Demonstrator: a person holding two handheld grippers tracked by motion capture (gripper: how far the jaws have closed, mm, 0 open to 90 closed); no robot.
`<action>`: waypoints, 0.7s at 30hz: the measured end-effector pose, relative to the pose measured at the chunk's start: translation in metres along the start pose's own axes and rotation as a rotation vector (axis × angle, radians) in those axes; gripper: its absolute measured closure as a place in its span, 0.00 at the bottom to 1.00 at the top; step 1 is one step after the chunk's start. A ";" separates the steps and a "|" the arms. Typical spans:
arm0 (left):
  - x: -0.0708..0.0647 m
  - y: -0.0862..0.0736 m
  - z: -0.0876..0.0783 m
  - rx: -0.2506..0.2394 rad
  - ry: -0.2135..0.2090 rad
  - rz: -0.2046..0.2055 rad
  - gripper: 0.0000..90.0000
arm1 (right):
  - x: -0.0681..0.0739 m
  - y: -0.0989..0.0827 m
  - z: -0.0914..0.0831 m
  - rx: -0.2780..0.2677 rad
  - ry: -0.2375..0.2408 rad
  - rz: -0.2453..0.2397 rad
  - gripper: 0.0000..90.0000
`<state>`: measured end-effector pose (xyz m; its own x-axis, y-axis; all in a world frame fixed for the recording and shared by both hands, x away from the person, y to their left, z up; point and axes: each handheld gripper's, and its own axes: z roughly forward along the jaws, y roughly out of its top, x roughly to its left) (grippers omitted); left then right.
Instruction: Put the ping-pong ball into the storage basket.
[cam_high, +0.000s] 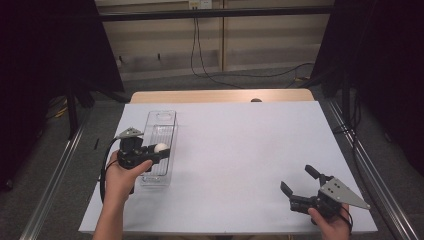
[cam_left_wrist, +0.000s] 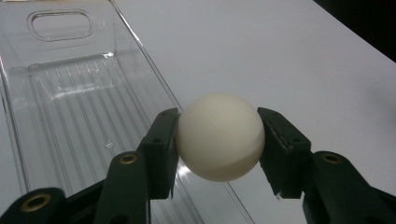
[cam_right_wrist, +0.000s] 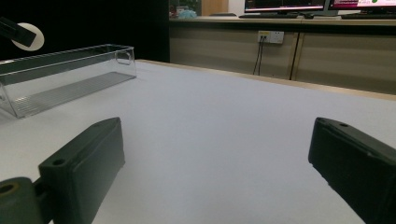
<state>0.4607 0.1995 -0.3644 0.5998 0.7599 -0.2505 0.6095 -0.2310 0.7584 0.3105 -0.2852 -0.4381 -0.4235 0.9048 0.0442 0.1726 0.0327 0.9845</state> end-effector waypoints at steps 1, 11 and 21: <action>0.000 0.000 0.000 0.001 0.002 -0.001 0.57 | 0.000 0.000 0.000 0.000 0.000 0.000 0.03; 0.002 -0.001 0.000 -0.006 0.011 -0.006 0.57 | 0.000 0.000 0.000 -0.001 0.000 -0.005 0.03; 0.005 -0.002 0.000 -0.002 0.023 -0.001 0.57 | 0.000 0.000 0.000 -0.001 0.001 -0.004 0.03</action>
<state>0.4623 0.2038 -0.3669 0.5872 0.7737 -0.2376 0.6088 -0.2288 0.7596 0.3103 -0.2857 -0.4380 -0.4251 0.9042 0.0405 0.1698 0.0357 0.9848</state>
